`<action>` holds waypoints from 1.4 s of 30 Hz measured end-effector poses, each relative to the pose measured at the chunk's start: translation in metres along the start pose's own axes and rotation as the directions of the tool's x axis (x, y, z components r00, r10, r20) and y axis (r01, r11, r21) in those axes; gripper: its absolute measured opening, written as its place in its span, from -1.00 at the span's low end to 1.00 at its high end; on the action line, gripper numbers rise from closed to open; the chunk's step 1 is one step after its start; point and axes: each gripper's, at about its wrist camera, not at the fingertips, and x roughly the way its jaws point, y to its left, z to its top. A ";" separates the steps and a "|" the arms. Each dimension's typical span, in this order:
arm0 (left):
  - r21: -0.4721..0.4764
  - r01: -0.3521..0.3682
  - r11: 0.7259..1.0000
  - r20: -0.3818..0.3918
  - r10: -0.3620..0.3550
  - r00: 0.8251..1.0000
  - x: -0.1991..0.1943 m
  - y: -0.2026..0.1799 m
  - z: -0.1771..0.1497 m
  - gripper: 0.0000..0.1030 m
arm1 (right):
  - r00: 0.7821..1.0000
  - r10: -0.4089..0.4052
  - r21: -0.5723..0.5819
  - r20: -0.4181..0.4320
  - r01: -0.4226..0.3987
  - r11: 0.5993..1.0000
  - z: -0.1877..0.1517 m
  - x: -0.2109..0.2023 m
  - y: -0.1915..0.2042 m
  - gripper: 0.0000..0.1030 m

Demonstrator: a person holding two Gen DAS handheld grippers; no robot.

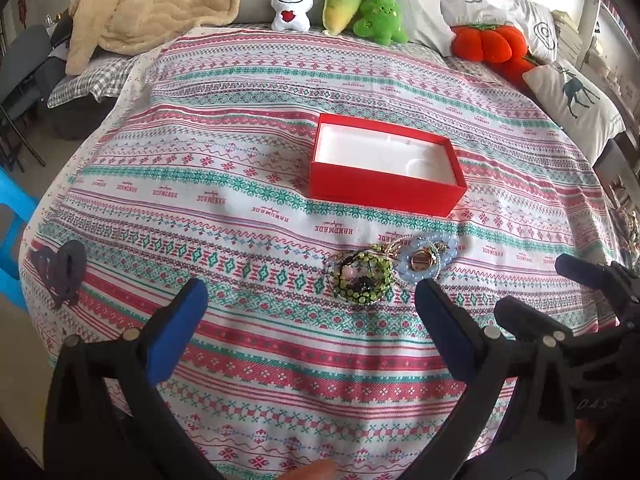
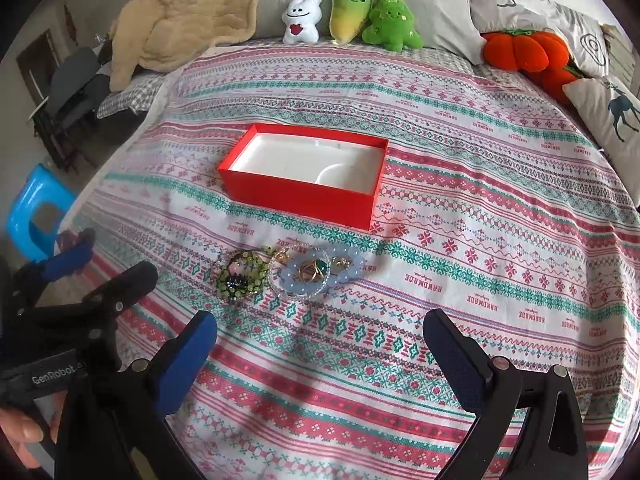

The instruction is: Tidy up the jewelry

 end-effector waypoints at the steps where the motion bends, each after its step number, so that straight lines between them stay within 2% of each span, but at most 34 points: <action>1: 0.001 0.001 1.000 -0.001 -0.001 1.000 0.000 0.000 0.000 0.99 | 1.000 0.002 0.001 0.000 -0.002 1.000 0.001 0.000 0.000 1.00; 24: -0.009 0.000 1.000 -0.019 0.000 1.000 0.008 0.005 -0.004 0.99 | 1.000 -0.016 -0.015 -0.005 0.016 1.000 0.000 0.003 0.007 1.00; 35: -0.040 0.024 0.999 -0.040 -0.026 0.999 0.014 0.011 -0.004 0.99 | 0.996 -0.074 -0.048 0.043 0.076 0.996 -0.001 0.002 0.010 1.00; 42: -0.082 0.049 0.995 -0.062 -0.054 0.997 0.019 0.012 -0.004 0.99 | 0.996 -0.082 -0.043 0.025 0.083 0.996 0.000 0.004 0.007 1.00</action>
